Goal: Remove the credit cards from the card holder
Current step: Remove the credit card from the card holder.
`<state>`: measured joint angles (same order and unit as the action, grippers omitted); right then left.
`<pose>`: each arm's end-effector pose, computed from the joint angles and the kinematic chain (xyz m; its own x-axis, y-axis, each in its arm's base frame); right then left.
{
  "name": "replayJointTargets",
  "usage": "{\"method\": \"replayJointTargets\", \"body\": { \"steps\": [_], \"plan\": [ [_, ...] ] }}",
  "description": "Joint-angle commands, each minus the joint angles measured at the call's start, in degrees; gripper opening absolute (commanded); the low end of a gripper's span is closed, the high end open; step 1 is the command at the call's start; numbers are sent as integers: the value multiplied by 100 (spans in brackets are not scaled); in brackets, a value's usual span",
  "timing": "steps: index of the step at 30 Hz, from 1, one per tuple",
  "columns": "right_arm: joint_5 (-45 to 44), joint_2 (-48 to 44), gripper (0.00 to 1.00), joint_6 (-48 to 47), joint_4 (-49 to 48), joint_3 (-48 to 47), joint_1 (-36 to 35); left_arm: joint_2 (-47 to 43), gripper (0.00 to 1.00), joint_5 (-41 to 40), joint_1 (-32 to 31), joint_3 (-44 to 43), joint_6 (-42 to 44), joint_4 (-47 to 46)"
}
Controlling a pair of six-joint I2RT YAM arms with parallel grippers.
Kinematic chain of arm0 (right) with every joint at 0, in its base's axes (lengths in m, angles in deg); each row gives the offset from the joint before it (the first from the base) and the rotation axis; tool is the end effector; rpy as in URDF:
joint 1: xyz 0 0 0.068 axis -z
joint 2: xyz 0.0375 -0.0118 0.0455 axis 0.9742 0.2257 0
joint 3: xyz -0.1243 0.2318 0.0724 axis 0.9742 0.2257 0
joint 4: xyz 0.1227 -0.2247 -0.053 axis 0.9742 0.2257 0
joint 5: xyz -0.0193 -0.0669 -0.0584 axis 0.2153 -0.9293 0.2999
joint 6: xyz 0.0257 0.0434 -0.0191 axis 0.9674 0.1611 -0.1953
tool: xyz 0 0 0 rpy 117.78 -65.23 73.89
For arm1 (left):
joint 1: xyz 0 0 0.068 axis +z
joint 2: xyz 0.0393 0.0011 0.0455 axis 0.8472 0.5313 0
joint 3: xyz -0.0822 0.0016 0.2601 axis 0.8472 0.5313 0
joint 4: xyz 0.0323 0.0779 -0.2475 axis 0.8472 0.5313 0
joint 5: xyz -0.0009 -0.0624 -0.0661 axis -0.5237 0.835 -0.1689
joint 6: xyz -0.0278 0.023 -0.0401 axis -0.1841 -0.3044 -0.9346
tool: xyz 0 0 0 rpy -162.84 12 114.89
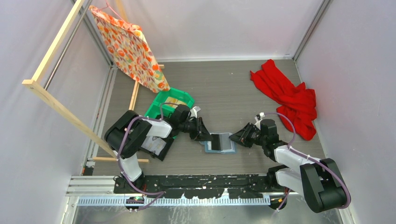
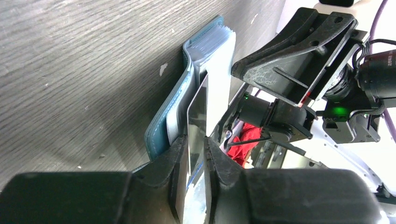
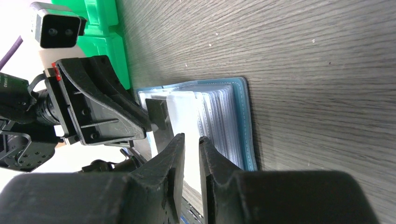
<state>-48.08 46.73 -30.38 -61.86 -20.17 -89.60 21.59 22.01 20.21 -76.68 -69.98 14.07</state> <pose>0.1706 0.0566 0.1269 -0.8124 0.5459 -0.2047 0.1548 0.5405 0.8270 0.2445 -0.2183 0.1262 -0.9966 -0.0822 0.0080 -0.0465 0.4789 -0.8767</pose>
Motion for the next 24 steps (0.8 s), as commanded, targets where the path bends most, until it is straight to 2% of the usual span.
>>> {"method": "replayJointTargets", "body": {
  "steps": [1, 10, 15, 24],
  "plan": [
    [-382, 135, 24, -274, 492, -9, -32, 160, 24, 275, 17, 104, -253, -578],
    [-425, 152, 24, -266, 489, -16, -38, 132, 37, 121, 13, 69, -96, -292],
    [-426, 140, 24, -264, 492, -17, -42, 42, 51, -11, -6, 201, -50, -243],
    [-391, 102, 25, -283, 498, -1, -53, 253, 51, -46, -253, 311, -278, -748]
  ]
}}
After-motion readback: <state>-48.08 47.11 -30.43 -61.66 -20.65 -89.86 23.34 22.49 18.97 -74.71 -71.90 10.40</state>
